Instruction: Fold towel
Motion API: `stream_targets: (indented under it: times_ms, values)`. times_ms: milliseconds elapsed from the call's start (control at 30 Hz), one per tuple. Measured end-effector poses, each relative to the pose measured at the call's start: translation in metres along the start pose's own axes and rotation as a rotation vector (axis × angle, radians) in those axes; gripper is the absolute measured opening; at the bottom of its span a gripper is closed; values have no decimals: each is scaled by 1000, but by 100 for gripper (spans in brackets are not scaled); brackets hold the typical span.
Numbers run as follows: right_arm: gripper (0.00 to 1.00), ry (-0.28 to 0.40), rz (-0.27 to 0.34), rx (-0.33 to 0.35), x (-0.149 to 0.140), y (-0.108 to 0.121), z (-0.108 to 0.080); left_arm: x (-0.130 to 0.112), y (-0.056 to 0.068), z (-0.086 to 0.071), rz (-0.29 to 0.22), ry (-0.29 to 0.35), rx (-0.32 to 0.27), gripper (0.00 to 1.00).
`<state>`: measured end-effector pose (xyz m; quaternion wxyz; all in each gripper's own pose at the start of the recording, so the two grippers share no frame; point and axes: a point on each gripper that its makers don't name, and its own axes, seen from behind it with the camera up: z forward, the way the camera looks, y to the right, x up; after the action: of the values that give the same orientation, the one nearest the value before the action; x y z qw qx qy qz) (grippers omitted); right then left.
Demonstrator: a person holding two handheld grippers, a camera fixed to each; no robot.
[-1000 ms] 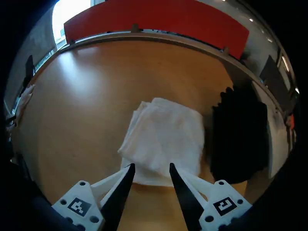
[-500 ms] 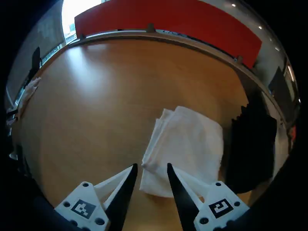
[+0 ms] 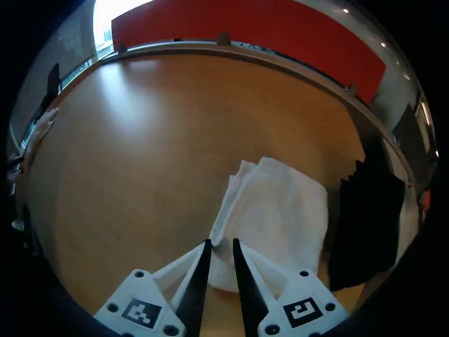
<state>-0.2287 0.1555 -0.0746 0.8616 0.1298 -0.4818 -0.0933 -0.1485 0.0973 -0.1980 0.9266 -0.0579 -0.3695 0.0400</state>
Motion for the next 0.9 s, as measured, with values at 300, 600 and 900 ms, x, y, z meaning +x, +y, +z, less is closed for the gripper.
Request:
stream_targets:
  times_ms: [300, 600, 900]
  values:
    - [5, 18, 13, 0, 8, 2, -2, -1, -1, -1, -3, 0, 2, 91]
    - [5, 62, 35, -14, 23, 9, -15, 3, 0, 1, -4, 9, -4, 91]
    - [4, 120, 69, -46, 47, 26, -38, 6, 1, 2, -6, 19, -9, 91]
